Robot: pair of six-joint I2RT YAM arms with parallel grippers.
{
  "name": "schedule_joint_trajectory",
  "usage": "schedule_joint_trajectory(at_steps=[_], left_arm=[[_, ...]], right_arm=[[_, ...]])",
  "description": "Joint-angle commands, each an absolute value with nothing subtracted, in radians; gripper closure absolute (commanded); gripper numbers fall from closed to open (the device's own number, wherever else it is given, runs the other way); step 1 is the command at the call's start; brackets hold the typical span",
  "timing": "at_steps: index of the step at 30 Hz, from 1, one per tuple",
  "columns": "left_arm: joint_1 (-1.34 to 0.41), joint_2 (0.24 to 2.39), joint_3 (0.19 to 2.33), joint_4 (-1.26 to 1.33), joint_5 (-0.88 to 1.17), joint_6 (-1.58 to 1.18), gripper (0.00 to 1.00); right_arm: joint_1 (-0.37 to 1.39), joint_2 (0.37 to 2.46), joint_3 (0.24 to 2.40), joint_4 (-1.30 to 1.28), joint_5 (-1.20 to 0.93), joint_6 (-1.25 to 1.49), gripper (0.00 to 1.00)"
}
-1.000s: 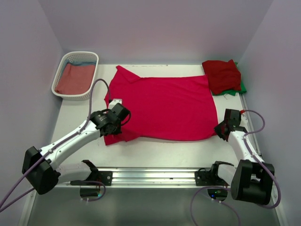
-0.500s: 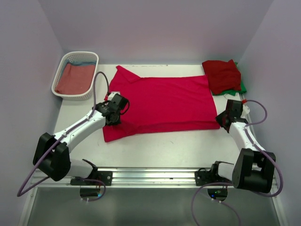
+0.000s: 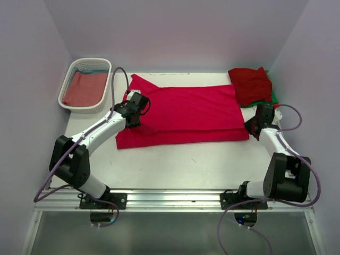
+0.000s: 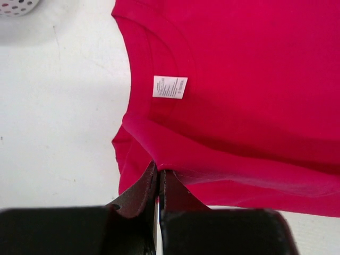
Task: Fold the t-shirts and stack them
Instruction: Fold the folded rectangular tshirt in 1/3 of the way
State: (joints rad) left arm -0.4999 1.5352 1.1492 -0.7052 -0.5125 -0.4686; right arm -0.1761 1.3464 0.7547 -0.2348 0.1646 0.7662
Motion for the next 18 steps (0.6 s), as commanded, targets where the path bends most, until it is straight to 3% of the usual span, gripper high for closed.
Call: schedule_joint_trajectory(at_steps=[1,18], left_arm=[[-0.473,1.572,1.222,-0.664,-0.557,-0.426,1.00],[-0.446,1.646,1.313,-0.693,-0.568,-0.413,1.00]], right_arm=[[-0.178,1.384,0.811,-0.167,0.184,0.767,1.00],[-0.178,1.526,0.900,-0.100,0.155,0.770,1.00]])
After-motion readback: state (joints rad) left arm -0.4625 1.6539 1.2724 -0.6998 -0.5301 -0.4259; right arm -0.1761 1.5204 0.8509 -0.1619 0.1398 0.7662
